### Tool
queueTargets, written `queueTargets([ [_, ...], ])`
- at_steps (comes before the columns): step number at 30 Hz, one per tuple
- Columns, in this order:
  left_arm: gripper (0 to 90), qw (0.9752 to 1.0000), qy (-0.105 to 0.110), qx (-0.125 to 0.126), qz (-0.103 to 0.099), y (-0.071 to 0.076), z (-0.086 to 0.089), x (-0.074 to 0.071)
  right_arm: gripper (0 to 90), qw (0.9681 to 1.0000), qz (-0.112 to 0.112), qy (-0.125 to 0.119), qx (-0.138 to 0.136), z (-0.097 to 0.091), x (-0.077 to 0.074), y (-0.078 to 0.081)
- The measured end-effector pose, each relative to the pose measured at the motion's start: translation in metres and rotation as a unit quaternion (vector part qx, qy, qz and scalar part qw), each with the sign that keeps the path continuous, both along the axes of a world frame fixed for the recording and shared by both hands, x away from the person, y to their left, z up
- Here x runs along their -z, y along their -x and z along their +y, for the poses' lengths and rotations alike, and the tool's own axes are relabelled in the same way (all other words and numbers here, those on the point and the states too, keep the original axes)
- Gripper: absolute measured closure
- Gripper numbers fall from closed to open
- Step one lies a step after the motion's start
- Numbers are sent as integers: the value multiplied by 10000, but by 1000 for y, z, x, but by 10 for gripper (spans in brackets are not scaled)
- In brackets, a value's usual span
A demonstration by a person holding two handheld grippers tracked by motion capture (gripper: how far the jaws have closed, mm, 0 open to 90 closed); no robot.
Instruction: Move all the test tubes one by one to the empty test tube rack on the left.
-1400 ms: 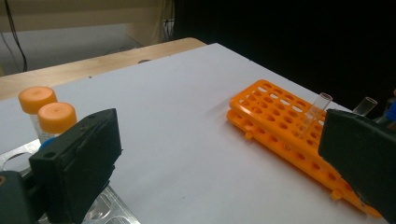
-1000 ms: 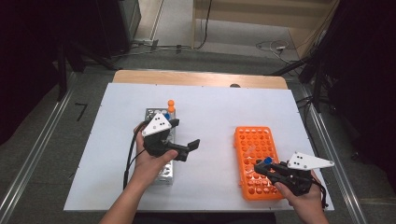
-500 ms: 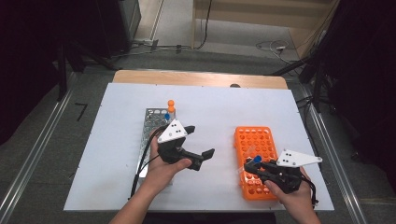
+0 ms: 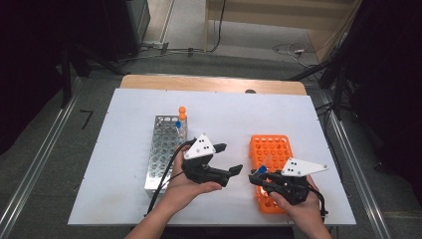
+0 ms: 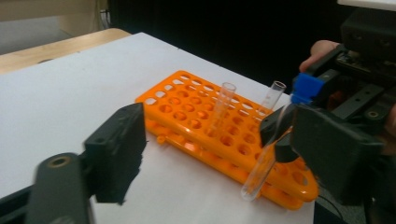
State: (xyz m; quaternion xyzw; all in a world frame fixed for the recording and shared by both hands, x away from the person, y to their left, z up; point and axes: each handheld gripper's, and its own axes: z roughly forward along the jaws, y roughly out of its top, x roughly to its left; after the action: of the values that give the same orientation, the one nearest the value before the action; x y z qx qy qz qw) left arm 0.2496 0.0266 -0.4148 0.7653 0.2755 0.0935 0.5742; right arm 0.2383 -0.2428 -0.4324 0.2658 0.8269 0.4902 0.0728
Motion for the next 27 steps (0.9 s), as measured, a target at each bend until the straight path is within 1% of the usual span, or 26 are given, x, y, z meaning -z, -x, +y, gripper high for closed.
queueTargets([
  [4,378,9992,-35,397,13,3,-10,3,746,10000,45,-12,-47,5,1,0],
  [5,407,9989,-54,471,19,4,-12,4,746,10000,39,4,-76,6,1,0],
  [7,452,9981,-25,610,49,4,-16,5,746,9999,54,-5,-91,9,1,0],
  [11,548,9965,31,822,120,5,-21,7,746,9998,54,41,-163,14,2,2],
  [14,585,9956,130,919,145,5,-25,8,746,9997,60,72,-223,16,3,2],
  [18,654,9930,173,1148,217,5,-30,12,747,9995,56,97,-292,20,3,4],
  [20,696,9936,125,1106,178,6,-31,12,746,9994,52,114,-322,21,4,5],
  [21,711,9933,164,1125,195,5,-31,12,746,9994,53,109,-334,22,4,5],
  [23,728,9935,173,1114,187,4,-29,12,746,9993,64,76,-351,21,3,5],
  [27,754,9947,78,1020,44,6,-29,11,746,9993,110,42,-366,21,4,4],
])
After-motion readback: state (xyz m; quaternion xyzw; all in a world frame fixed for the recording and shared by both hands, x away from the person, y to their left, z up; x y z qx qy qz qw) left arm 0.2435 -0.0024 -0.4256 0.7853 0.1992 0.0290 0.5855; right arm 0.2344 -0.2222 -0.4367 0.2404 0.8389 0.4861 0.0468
